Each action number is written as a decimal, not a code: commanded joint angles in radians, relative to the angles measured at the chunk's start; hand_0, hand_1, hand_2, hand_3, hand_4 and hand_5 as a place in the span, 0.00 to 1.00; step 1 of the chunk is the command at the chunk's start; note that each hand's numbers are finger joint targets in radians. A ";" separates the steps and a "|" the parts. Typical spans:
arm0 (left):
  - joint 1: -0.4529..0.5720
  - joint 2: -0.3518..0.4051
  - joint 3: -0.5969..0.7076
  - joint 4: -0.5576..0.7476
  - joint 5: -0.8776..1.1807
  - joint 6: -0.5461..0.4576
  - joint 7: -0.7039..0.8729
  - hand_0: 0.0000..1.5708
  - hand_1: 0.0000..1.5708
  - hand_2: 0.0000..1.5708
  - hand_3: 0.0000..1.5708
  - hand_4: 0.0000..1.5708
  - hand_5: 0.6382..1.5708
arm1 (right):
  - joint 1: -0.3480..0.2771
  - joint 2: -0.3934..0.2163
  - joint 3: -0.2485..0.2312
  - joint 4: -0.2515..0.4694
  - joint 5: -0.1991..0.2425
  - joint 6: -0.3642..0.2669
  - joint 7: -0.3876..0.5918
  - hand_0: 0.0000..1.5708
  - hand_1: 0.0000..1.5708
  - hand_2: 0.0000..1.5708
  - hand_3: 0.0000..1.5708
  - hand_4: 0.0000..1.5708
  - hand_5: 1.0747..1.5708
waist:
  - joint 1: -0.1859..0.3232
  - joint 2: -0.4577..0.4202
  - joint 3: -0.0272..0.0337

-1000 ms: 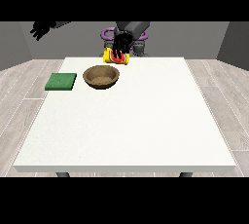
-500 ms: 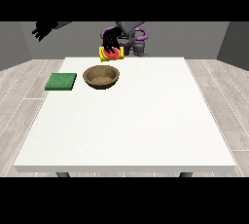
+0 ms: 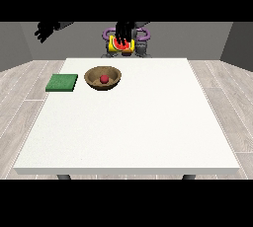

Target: Pick the cup and pour the ball into the bowl, then pick the bowl and place it on the pad

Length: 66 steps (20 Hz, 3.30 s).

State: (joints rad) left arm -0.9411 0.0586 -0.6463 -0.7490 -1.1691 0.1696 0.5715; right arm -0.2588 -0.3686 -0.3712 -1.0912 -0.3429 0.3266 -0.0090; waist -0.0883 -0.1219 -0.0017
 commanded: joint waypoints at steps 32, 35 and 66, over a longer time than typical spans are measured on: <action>0.176 0.448 1.038 -0.451 1.370 -0.468 -0.367 0.00 0.00 0.00 0.00 0.64 0.96 | -0.121 0.206 0.016 0.348 0.084 -0.210 -0.327 0.00 0.00 0.00 0.00 0.36 0.98 | 0.244 0.234 0.0024; 0.166 0.494 1.076 -0.448 1.411 -0.504 -0.389 0.00 0.00 0.00 0.00 0.65 0.96 | -0.144 0.210 0.003 0.400 0.084 -0.199 -0.427 0.00 0.00 0.00 0.00 0.34 0.96 | 0.251 0.305 0.0027; 0.157 0.599 1.123 -0.517 1.555 -0.551 -0.302 0.00 0.00 0.00 0.00 0.73 0.95 | -0.108 0.099 0.061 0.517 0.230 -0.543 -0.366 1.00 1.00 1.00 0.87 0.61 0.93 | 0.292 0.364 -0.0011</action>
State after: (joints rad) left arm -0.7601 0.6513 0.4873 -1.2744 0.3758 -0.3884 0.2311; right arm -0.4079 -0.1905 -0.3424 -0.6692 -0.1967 -0.1196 -0.5447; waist 0.2199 0.2282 -0.0330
